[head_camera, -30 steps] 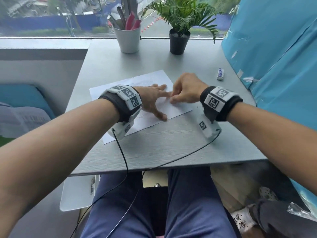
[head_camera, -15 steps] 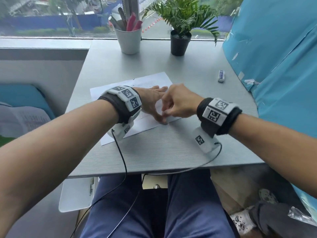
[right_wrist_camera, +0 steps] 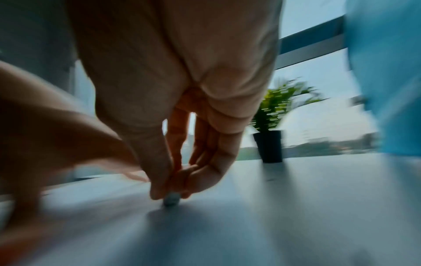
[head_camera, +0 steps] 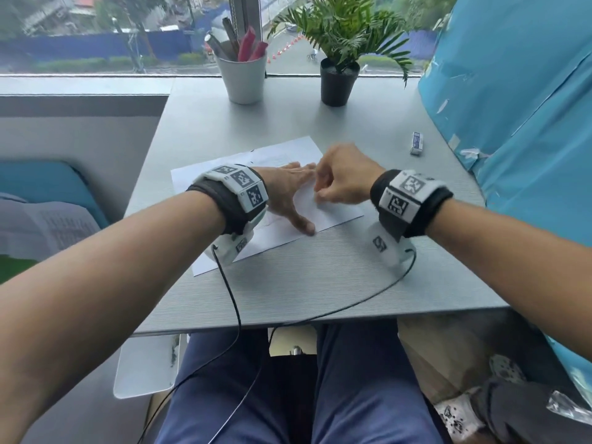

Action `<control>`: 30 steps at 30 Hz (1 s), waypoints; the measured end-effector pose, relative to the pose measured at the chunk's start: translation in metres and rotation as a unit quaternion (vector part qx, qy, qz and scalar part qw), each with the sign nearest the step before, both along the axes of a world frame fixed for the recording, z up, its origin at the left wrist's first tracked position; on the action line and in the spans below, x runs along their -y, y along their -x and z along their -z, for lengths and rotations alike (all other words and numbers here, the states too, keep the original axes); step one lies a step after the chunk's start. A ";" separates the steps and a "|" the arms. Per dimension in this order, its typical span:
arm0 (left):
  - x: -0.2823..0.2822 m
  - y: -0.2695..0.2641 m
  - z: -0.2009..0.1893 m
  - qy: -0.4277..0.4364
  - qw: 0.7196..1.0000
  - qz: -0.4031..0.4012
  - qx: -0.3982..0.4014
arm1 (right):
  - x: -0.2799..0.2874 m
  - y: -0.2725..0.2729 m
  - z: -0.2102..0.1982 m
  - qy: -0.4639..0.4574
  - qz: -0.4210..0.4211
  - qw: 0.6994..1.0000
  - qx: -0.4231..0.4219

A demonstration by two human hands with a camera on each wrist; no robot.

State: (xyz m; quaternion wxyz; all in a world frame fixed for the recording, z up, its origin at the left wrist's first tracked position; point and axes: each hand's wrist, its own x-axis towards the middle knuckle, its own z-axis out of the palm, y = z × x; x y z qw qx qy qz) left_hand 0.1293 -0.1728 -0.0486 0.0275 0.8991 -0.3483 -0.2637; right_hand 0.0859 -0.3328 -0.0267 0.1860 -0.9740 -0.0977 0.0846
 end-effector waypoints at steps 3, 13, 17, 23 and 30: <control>0.000 -0.004 0.003 -0.003 1.000 0.015 0.009 | -0.008 0.011 0.003 -0.002 -0.059 0.998 -0.029; 0.000 -0.004 0.002 -0.049 0.999 -0.011 0.006 | 0.001 0.002 0.000 -0.012 -0.030 0.999 -0.035; 0.002 0.001 -0.002 -0.060 0.998 -0.019 0.012 | 0.006 -0.011 -0.003 0.019 0.016 0.999 0.023; 0.002 0.002 -0.004 -0.061 0.998 -0.015 0.004 | 0.001 -0.007 -0.004 0.006 -0.026 1.000 -0.017; 0.003 0.003 -0.003 -0.058 0.998 0.014 0.005 | -0.021 0.017 0.002 0.008 -0.079 0.996 -0.044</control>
